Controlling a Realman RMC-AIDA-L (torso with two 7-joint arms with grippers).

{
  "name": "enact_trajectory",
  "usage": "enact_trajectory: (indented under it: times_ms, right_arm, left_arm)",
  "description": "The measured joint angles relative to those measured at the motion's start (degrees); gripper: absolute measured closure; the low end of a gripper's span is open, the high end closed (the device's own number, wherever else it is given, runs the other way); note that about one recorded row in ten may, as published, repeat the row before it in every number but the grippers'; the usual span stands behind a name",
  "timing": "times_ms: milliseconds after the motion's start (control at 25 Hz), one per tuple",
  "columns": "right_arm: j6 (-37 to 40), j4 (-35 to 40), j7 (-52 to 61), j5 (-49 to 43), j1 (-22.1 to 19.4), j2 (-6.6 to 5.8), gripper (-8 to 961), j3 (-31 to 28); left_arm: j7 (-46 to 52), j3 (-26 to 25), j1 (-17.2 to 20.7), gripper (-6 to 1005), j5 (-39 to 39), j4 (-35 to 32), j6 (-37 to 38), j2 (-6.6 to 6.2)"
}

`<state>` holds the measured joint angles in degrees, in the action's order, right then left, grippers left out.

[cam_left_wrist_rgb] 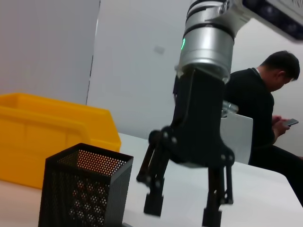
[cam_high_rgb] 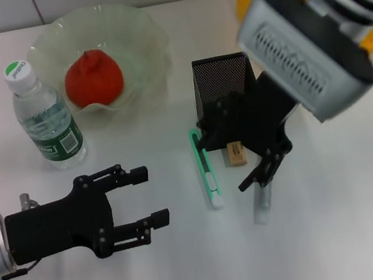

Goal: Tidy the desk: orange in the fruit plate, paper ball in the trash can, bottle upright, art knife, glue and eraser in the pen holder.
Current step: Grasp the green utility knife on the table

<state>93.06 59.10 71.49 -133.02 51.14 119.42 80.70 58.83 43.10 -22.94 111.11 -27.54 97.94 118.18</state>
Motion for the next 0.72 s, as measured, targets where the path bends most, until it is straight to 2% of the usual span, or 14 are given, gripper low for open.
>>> enact_trajectory:
  times_ms: [400, 600, 720]
  right_arm:
    - [-6.59, -0.84, -6.49, 0.42, 0.14, 0.2, 123, 9.52]
    - [-11.75, -2.07, -8.13, 0.53, 0.44, 0.29, 122, 16.49]
    - [-12.81, -2.44, -8.49, 0.53, 0.66, 0.29, 123, 18.19]
  left_arm:
    - [-0.02, -1.81, -0.25, 215, -0.38, 1.54, 0.11, -0.08]
    - [-0.04, -1.75, 0.1, 216, -0.12, 1.54, 0.12, -0.12]
    - [-0.04, -1.51, 0.24, 216, -0.04, 1.53, 0.09, -0.23]
